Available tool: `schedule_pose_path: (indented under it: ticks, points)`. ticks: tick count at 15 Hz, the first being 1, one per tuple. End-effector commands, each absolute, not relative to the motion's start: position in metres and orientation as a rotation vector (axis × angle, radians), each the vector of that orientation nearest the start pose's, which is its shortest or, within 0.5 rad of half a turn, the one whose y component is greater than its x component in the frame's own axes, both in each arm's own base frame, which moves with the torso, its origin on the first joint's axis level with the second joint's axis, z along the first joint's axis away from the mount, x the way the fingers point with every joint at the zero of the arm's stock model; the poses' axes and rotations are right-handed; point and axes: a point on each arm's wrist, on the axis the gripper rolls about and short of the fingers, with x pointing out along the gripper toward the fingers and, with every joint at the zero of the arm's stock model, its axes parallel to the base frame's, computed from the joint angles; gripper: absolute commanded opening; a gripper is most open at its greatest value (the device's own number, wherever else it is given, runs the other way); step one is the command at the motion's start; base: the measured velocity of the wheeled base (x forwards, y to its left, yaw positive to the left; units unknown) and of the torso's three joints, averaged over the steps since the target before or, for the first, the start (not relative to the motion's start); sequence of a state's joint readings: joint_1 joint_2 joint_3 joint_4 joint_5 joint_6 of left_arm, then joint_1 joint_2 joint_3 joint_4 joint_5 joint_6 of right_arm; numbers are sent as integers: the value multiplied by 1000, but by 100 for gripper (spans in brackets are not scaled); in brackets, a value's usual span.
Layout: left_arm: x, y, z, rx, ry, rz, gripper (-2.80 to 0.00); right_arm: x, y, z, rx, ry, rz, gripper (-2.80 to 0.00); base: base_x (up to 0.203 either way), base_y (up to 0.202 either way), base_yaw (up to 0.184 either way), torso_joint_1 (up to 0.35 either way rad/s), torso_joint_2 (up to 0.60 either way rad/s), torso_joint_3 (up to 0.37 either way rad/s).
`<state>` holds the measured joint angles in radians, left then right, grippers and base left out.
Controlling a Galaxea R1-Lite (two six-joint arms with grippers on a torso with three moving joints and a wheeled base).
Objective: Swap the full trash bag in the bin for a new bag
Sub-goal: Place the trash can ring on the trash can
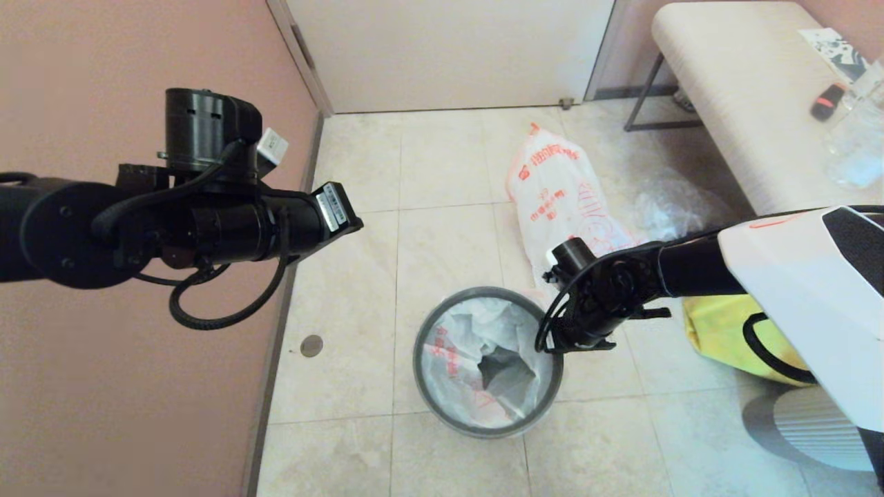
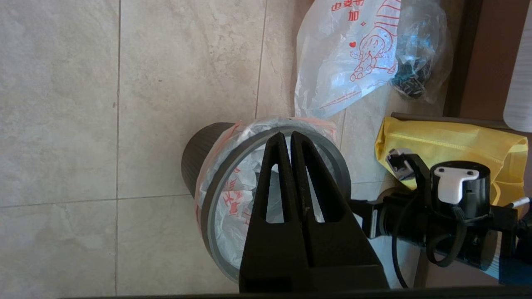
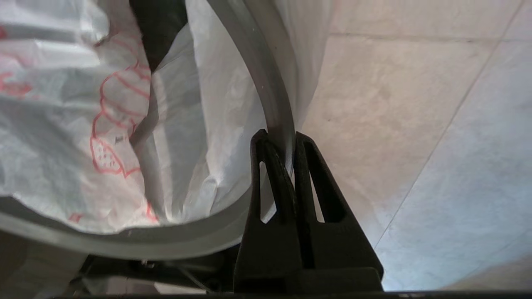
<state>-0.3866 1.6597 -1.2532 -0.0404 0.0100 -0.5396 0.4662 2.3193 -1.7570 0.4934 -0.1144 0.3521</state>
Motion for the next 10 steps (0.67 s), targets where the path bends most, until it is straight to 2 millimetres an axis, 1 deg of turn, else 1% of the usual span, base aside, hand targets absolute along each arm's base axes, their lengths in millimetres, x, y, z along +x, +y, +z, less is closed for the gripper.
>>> schedule_pose_path:
  ticks: [1, 3, 5, 10]
  points:
    - [289, -118, 263, -459, 449, -264, -280, 400, 198, 97, 13, 1055, 129, -280, 0, 0, 0, 0, 0, 0]
    - [290, -117, 263, -459, 449, -263, -280, 404, 200, 98, 18, 1040, 132, -280, 0, 0, 0, 0, 0, 0]
    - [289, -117, 264, -460, 445, -263, -280, 408, 201, 95, 16, 1039, 129, -280, 0, 0, 0, 0, 0, 0]
    - [289, -117, 263, -459, 447, -263, -280, 409, 201, 94, -6, 1032, 125, -280, 0, 0, 0, 0, 0, 0]
